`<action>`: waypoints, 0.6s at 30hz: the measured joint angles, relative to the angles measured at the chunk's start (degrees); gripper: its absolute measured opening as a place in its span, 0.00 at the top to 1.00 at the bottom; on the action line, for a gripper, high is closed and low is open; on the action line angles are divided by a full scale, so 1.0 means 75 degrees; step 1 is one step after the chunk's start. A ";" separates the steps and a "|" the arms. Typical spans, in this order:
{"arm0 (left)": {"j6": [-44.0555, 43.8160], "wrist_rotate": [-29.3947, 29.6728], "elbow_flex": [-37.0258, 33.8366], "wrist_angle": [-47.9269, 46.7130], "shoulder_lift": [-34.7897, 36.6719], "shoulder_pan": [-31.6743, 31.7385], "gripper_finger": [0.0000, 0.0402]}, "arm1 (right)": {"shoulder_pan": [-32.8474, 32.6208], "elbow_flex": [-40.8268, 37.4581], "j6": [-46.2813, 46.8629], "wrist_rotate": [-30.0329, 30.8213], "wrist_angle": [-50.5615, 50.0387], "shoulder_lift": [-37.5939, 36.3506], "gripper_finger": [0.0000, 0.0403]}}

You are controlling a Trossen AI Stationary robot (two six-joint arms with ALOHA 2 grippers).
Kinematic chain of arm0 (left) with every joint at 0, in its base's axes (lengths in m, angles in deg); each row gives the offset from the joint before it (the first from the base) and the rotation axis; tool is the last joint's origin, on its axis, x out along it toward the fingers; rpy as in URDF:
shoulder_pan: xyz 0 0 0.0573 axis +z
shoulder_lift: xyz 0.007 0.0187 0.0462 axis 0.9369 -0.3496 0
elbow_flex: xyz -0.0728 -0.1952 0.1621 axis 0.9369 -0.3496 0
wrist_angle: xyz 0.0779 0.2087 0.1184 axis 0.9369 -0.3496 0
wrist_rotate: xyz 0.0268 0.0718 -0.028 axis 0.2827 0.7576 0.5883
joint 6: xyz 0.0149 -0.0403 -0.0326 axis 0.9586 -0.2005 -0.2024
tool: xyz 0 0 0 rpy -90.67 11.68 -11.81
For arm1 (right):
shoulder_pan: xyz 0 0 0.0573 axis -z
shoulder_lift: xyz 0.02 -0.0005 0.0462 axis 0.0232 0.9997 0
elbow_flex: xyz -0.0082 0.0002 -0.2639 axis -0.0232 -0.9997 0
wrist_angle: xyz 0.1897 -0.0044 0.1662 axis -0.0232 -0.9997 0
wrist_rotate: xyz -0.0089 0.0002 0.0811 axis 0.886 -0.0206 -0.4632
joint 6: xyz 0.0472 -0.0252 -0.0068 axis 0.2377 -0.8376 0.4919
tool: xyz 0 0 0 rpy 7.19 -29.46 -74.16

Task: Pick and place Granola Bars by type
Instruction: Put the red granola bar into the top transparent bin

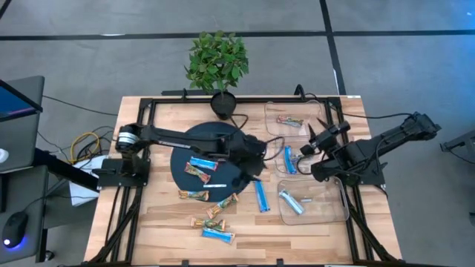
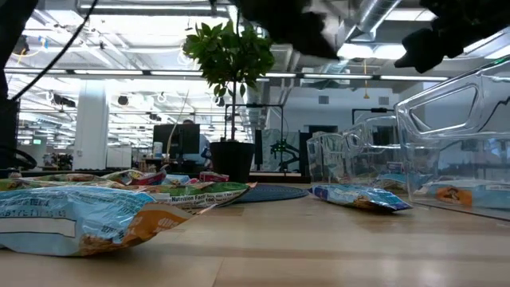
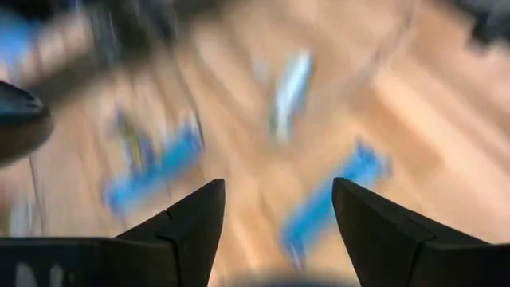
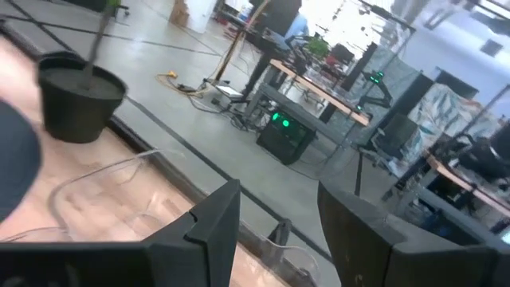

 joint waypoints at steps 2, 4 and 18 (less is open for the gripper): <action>-0.0378 0.0583 -0.0059 -0.1085 0.0178 -0.0135 0.43 | -0.0167 0.0000 -0.0423 0.0016 0.0417 0.0073 0.59; -0.0891 0.0883 -0.0289 -0.2044 0.0353 -0.0272 0.43 | -0.0349 0.0000 -0.0914 0.0013 0.0905 0.0148 0.59; -0.3132 0.2161 -0.3353 -0.2529 0.1576 -0.1171 0.43 | -0.0872 0.0000 -0.5138 -0.1329 0.4966 0.0872 0.59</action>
